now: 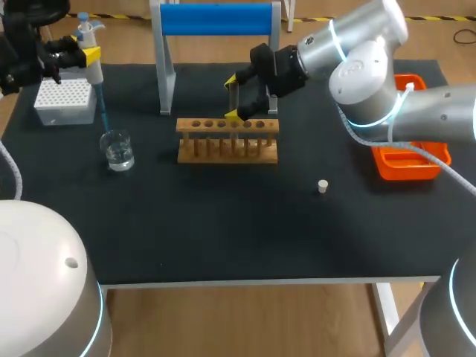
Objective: Invert the test tube, pick up the pipette, mount the tip to pipette, aspirate from beaker and dispense into the tube, eject the tip, return the pipette, and cap with the stopper.
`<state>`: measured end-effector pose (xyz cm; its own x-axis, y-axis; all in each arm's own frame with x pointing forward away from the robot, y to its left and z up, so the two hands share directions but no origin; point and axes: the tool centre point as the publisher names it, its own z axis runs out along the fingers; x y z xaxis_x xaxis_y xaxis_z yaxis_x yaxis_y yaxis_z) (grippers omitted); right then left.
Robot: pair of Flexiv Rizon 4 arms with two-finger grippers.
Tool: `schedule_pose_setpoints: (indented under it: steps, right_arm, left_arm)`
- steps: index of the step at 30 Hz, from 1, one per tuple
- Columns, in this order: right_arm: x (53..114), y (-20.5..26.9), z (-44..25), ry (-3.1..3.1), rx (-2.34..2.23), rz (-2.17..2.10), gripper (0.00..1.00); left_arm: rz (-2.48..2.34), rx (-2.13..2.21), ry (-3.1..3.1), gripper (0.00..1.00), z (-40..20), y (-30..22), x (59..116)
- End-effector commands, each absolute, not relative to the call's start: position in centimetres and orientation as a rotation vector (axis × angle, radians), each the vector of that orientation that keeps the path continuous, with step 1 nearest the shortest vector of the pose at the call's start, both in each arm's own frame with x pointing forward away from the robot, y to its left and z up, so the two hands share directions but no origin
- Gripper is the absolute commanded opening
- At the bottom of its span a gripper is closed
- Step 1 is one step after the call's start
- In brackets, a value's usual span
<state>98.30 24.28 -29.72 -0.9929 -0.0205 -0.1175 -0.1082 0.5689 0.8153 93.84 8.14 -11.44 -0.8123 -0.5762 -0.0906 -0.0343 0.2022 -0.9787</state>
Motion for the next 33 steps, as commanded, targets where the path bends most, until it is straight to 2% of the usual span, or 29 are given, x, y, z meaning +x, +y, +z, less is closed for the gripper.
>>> schedule_pose_setpoints:
  steps: [1, 16, 33]
  right_arm:
    - [98.3, 24.2, -29.6, 2.704, -0.113, 1.408, 1.0]
    - [98.3, 24.2, -29.6, 2.704, -0.113, 1.408, 1.0]
    - [98.3, 24.2, -29.6, 2.704, -0.113, 1.408, 1.0]
  left_arm:
    - [-1.629, -0.572, 2.058, 0.0, -9.9, 7.4, 93.7]
    - [-1.683, -0.611, 2.14, 0.0, -3.2, 2.6, 94.3]
    - [-1.812, -0.479, 2.224, 0.0, 2.0, -6.6, 96.9]
